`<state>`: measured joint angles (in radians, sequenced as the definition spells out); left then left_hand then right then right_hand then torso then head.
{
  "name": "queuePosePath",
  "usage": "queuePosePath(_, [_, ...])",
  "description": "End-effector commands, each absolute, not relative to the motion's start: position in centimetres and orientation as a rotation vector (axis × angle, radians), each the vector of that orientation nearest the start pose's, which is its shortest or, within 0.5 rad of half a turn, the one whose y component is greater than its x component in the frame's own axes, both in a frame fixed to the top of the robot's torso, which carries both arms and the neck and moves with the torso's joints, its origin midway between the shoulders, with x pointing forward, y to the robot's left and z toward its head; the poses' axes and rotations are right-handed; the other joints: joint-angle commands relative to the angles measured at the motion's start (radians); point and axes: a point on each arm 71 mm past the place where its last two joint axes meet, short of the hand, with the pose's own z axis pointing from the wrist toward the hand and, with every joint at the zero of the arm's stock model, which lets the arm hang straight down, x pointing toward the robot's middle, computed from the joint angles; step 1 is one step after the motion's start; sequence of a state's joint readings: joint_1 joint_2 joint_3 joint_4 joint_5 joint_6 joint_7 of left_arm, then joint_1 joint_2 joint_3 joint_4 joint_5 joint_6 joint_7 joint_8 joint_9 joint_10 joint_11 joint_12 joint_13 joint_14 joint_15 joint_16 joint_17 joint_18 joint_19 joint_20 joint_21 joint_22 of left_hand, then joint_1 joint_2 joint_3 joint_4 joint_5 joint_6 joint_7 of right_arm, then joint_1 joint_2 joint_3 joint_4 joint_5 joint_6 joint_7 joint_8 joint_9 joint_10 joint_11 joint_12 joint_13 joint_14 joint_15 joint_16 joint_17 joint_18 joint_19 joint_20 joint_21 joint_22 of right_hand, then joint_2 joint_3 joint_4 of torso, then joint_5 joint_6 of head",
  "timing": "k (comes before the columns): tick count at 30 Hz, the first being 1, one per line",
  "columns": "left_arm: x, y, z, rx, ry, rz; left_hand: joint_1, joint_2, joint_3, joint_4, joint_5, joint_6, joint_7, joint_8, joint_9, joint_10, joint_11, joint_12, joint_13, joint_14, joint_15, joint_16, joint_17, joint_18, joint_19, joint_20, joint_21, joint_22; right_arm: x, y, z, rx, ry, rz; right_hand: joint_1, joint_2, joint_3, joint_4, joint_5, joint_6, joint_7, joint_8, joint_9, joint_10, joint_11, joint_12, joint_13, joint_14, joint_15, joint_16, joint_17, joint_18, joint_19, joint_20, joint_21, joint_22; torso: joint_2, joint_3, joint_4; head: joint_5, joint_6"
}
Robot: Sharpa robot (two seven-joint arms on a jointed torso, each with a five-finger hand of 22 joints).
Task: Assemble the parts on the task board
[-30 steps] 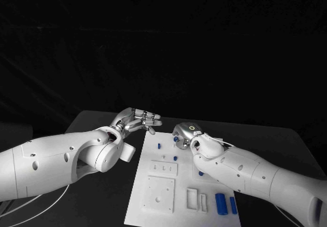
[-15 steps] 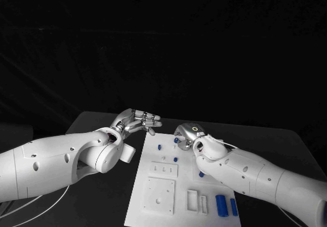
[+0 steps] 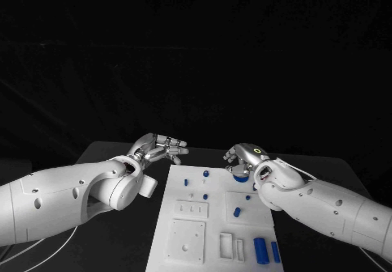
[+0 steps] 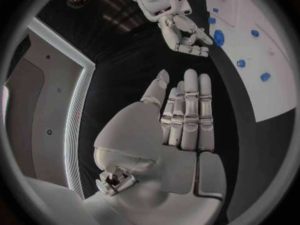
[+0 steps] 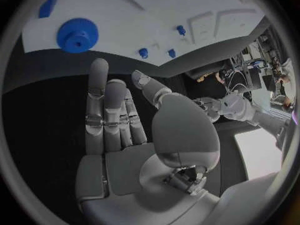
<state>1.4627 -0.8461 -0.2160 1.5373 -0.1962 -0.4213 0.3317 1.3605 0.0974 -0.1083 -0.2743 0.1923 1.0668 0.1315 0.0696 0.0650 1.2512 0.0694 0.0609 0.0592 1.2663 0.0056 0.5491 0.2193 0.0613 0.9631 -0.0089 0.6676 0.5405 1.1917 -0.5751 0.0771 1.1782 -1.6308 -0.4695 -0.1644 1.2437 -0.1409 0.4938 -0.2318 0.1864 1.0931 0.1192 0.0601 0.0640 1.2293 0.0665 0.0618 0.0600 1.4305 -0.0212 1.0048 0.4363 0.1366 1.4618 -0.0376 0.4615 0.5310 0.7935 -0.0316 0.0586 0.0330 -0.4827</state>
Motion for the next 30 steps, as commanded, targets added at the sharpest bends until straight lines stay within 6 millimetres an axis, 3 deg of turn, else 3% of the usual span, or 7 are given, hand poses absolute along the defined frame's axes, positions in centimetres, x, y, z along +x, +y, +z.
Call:
queuePosePath(1, [50.8, 21.2, -11.0, -0.734, 1.434, -1.361, 0.006, 0.006, -0.004, -0.001, -0.002, 0.003, -0.007, -0.003, 0.001, 0.009, 0.000, -0.001, 0.001, -0.006, -0.001, 0.003, -0.001, 0.005, 0.001, -0.004, -0.006, 0.001, 55.5, -18.1, -15.7, -0.072, 1.461, 0.527, -0.006, 0.006, -0.044, 0.004, 0.025, 0.014, -0.006, 0.003, 0.002, 0.074, -0.022, -0.005, 0.006, 0.002, -0.019, -0.003, 0.000, -0.023, 0.003, -0.020, -0.011, -0.004, -0.005, 0.0061, -0.0114, -0.006, 0.004])
queuePosePath(3, [50.8, 21.3, -11.0, -0.734, 1.433, -1.358, 0.006, 0.006, -0.004, -0.001, -0.002, 0.004, -0.008, -0.003, 0.001, 0.011, -0.001, -0.001, 0.001, -0.006, -0.001, 0.003, -0.001, 0.005, 0.001, -0.004, -0.006, 0.002, 55.6, -19.2, -15.5, -0.059, 1.479, 0.518, 0.007, 0.010, -0.097, 0.001, 0.053, 0.022, -0.015, 0.002, 0.002, 0.170, -0.058, 0.003, 0.029, 0.000, -0.046, -0.009, 0.002, -0.043, 0.011, -0.044, -0.016, -0.007, -0.005, 0.0078, -0.0134, -0.008, 0.006])
queuePosePath(8, [50.9, 21.5, -11.0, -0.734, 1.432, -1.355, 0.005, 0.006, -0.006, -0.002, -0.002, 0.005, -0.007, -0.004, 0.001, -0.007, 0.005, -0.002, 0.000, -0.006, 0.001, 0.002, -0.001, 0.004, 0.001, -0.004, -0.008, 0.002, 56.0, -21.1, -15.8, -0.040, 1.535, 0.489, 0.023, 0.024, -0.227, 0.008, 0.077, 0.012, -0.023, 0.001, 0.001, 0.217, -0.089, 0.231, 0.278, 0.004, -0.074, -0.012, 0.014, -0.083, 0.028, -0.080, -0.031, -0.016, -0.007, 0.0127, -0.0184, -0.015, 0.005])
queuePosePath(11, [51.0, 21.4, -11.1, -0.733, 1.434, -1.355, 0.005, 0.006, -0.006, -0.002, -0.003, 0.004, -0.006, -0.004, 0.001, -0.015, 0.007, -0.002, 0.000, -0.007, 0.001, 0.002, -0.001, 0.005, 0.002, -0.004, -0.008, 0.003, 56.4, -21.9, -16.2, -0.029, 1.560, 0.470, 0.035, 0.052, -0.303, 0.005, 0.094, -0.013, -0.018, 0.005, 0.002, 0.015, -0.090, 0.621, 0.706, 0.001, -0.069, 0.027, 0.064, -0.081, 0.043, -0.079, -0.023, -0.007, -0.007, 0.0152, -0.0180, -0.019, 0.004])
queuePosePath(15, [51.0, 21.5, -11.2, -0.733, 1.437, -1.354, 0.005, 0.006, -0.007, -0.002, -0.003, 0.003, -0.006, -0.004, 0.001, -0.020, 0.008, -0.002, 0.000, -0.006, 0.002, 0.002, -0.001, 0.005, 0.002, -0.003, -0.008, 0.003, 56.8, -22.4, -16.7, -0.023, 1.590, 0.451, 0.027, 0.054, -0.371, 0.020, 0.081, -0.054, -0.014, 0.004, 0.002, 0.017, -0.074, 0.878, 0.955, -0.010, -0.053, 0.070, 0.141, -0.063, 0.042, -0.062, 0.014, 0.028, -0.006, 0.0161, -0.0167, -0.022, 0.001])
queuePosePath(22, [51.1, 21.3, -11.2, -0.730, 1.439, -1.356, 0.005, 0.006, -0.007, -0.002, -0.003, 0.002, -0.005, -0.004, 0.001, -0.022, 0.009, -0.002, 0.000, -0.006, 0.002, 0.002, -0.001, 0.006, 0.002, -0.003, -0.009, 0.004, 57.4, -22.0, -17.7, -0.027, 1.626, 0.440, 0.050, 0.063, -0.426, 0.048, 0.083, -0.176, -0.007, -0.001, -0.005, 0.066, -0.065, 1.047, 1.122, -0.007, -0.045, 0.105, 0.311, -0.044, 0.007, -0.051, 0.106, 0.156, -0.005, 0.0140, -0.0140, -0.026, -0.001])
queuePosePath(30, [51.1, 21.1, -11.3, -0.727, 1.445, -1.363, 0.005, 0.006, -0.007, -0.001, -0.003, 0.000, -0.005, -0.004, 0.001, -0.024, 0.010, -0.002, 0.000, -0.006, 0.003, 0.002, -0.001, 0.007, 0.003, -0.002, -0.009, 0.004, 58.1, -21.5, -18.7, -0.036, 1.644, 0.411, 0.048, 0.068, -0.413, 0.042, 0.072, -0.167, -0.008, -0.001, -0.005, 0.084, -0.068, 1.076, 1.161, 0.004, -0.045, 0.105, 0.405, -0.041, -0.014, -0.051, 0.191, 0.347, -0.002, 0.0147, -0.0112, -0.032, -0.002])
